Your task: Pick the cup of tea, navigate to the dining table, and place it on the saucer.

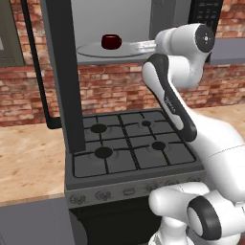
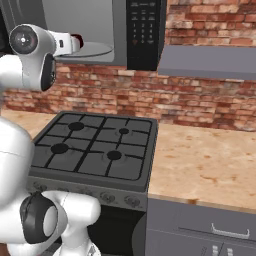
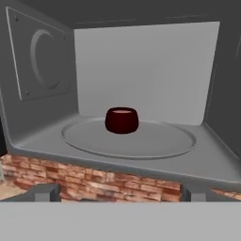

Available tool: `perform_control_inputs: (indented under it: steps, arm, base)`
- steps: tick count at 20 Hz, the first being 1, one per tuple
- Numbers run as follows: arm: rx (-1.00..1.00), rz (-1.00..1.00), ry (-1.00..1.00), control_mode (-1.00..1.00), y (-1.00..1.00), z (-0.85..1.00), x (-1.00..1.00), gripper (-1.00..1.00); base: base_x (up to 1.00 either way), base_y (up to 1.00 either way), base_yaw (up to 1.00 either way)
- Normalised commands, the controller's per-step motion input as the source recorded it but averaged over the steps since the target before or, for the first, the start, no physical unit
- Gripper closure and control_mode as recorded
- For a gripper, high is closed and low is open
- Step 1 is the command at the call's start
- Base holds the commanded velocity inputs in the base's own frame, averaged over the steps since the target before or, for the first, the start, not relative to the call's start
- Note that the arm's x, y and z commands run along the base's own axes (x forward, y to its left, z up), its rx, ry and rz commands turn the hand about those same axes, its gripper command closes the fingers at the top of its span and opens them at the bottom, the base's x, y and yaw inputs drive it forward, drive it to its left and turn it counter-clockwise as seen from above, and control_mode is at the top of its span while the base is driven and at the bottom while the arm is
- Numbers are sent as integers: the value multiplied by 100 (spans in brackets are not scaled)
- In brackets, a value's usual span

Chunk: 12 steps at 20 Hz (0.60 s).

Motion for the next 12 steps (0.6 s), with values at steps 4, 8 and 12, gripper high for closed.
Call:
perform_control_inputs:
  steps: [4,8,12]
  arm:
    - [0,2,0,-100,-1,0,32,-100]
    - [3,2,2,-100,-12,0,40,-100]
    - [0,0,20,-100,-4,0,64,-100]
  base:
    - [0,0,0]
    - [0,0,0]
    - [0,0,0]
